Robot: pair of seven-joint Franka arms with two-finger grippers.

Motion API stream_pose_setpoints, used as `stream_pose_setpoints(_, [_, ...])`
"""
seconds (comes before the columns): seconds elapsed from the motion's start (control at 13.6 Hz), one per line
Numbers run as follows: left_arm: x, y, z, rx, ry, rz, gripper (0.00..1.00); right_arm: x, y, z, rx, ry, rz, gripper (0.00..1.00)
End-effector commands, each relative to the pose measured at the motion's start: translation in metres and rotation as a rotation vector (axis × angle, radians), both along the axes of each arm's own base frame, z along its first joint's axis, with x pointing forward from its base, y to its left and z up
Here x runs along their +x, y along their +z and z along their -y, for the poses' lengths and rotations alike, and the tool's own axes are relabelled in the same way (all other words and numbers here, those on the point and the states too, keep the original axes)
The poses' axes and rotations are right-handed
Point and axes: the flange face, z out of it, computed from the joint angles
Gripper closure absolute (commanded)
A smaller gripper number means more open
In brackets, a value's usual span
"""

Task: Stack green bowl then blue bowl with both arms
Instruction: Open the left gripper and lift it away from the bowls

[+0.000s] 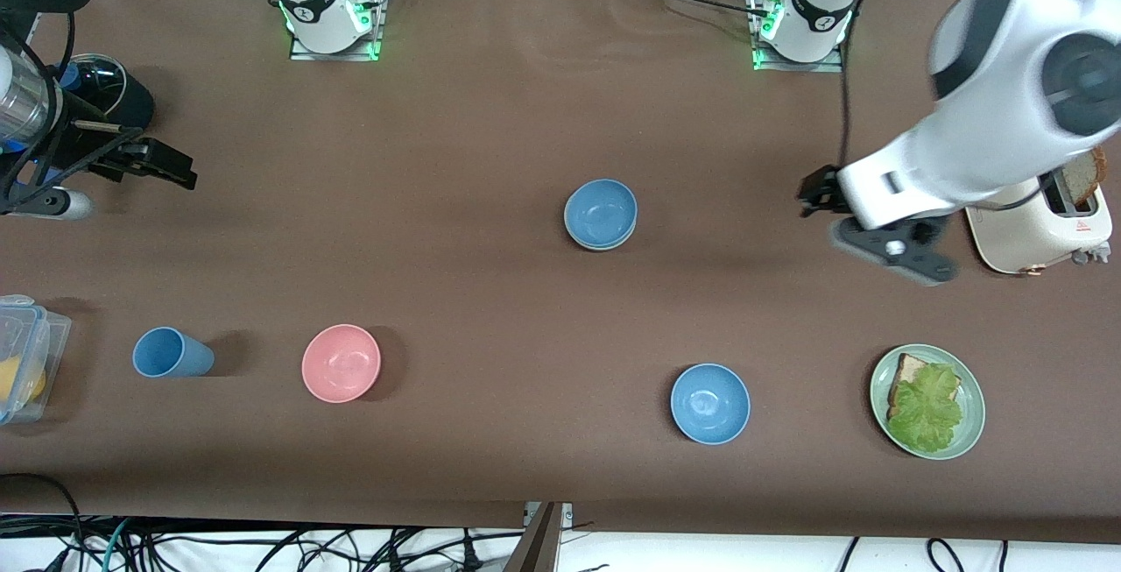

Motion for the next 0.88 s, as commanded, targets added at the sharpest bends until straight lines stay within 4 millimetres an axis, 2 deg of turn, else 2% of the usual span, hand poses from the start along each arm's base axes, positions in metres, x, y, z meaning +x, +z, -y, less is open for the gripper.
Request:
stream_pose_setpoints(0.0, [0.011,0.021,-0.058,-0.013,0.076,0.006,0.0,0.001,0.008,-0.002,0.018,-0.011,0.018,0.0])
stream_pose_setpoints(0.15, [0.007,0.016,-0.103,0.025,0.168,0.002,0.0,0.003,0.01,-0.003,0.027,-0.009,0.056,0.0])
stream_pose_setpoints(0.29, [-0.012,0.014,-0.129,0.023,0.238,0.08,0.0,0.005,0.012,-0.007,0.038,0.005,0.086,0.0])
stream_pose_setpoints(0.44, [-0.036,0.018,-0.117,0.024,0.213,0.196,0.0,0.007,0.014,-0.007,0.039,0.009,0.107,0.0])
stream_pose_setpoints(0.59, [-0.07,0.024,-0.099,0.017,0.181,0.224,0.0,0.008,0.013,-0.007,0.039,0.013,0.106,0.0])
stream_pose_setpoints(0.81, [-0.074,0.02,-0.096,0.062,0.159,0.188,0.0,0.008,0.013,-0.007,0.039,0.05,0.107,0.0])
